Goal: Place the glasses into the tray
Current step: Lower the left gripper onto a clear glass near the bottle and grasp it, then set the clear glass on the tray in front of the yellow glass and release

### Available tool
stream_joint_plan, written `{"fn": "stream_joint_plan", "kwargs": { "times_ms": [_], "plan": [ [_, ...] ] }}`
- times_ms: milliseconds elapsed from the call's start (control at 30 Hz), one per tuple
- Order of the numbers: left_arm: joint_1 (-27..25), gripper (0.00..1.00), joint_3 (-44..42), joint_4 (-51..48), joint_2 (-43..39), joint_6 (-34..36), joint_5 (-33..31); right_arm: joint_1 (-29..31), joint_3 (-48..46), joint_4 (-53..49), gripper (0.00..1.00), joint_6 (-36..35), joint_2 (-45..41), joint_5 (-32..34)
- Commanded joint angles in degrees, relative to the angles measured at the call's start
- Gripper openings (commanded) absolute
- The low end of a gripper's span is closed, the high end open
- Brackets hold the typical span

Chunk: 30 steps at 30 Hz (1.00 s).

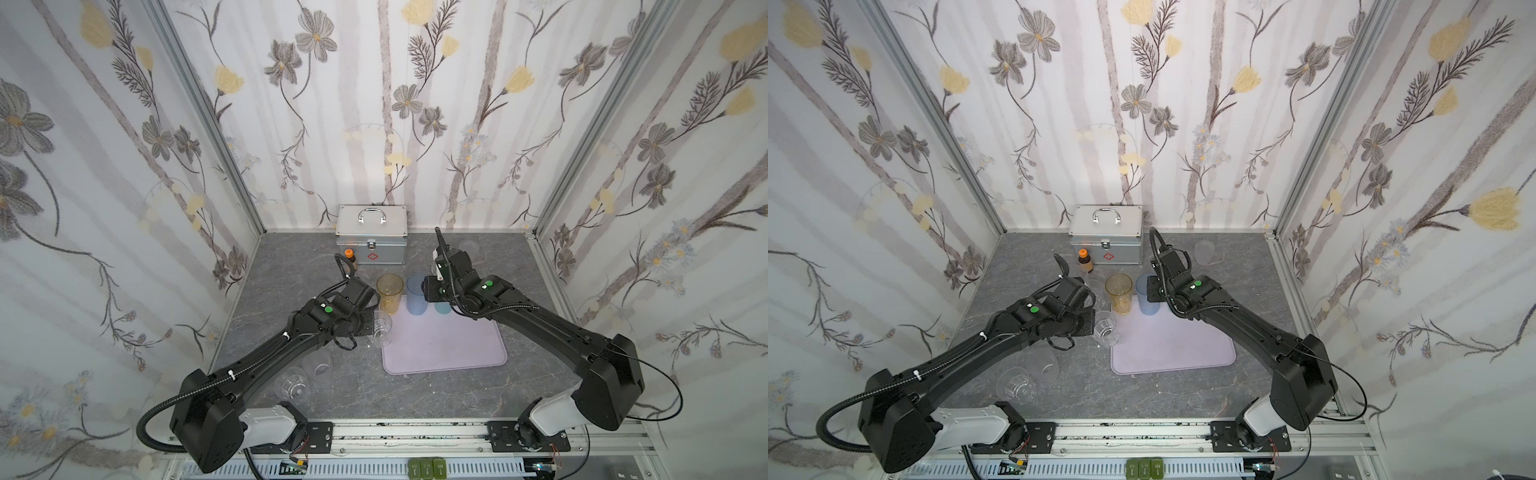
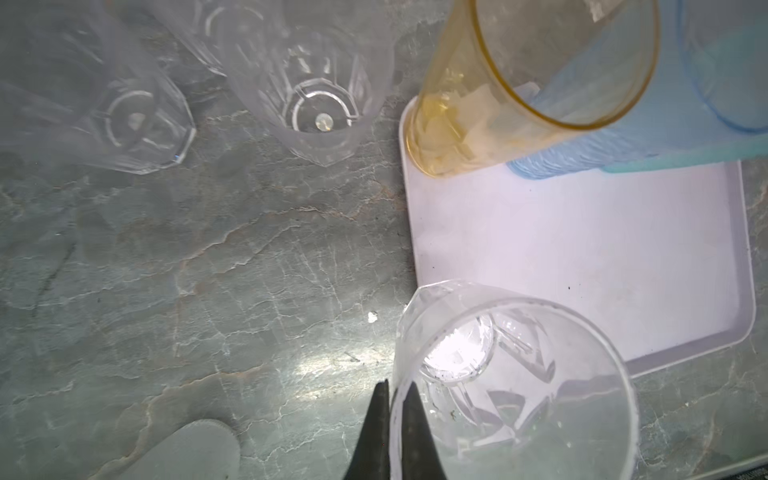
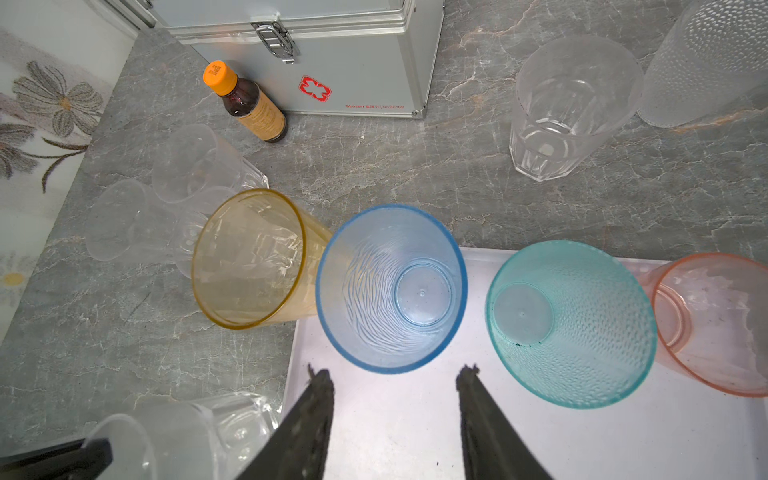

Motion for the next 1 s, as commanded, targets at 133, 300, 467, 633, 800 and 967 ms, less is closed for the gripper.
{"fn": "stream_joint_plan", "kwargs": {
  "times_ms": [133, 300, 467, 633, 800, 967],
  "plan": [
    [-1.8, 0.0, 3.4, 1.2, 6.5, 0.4, -3.3, -0.4, -0.5, 0.8, 0.49, -0.4, 0.0, 0.6],
    [-2.2, 0.0, 6.2, 3.4, 11.0, 1.0, -1.9, -0.6, -0.8, 0.9, 0.49, -0.7, 0.1, 0.7],
    [-2.3, 0.0, 7.7, 4.1, 14.9, 2.3, -1.7, -1.1, -1.8, 1.0, 0.49, -0.9, 0.0, 1.0],
    [-2.5, 0.0, 7.9, 4.5, 16.8, 2.8, -1.6, -1.7, -2.9, 1.4, 0.5, -1.0, -0.2, 1.0],
    [-2.5, 0.0, 7.9, 4.8, 18.0, 3.0, -1.4, -2.0, -3.1, 1.7, 0.49, -0.9, -0.2, 0.6],
    [-2.5, 0.02, 8.0, 4.7, 17.8, 3.2, -2.0, -2.1, -3.1, 1.8, 0.49, -1.0, 0.0, 0.5]
  ]
}}
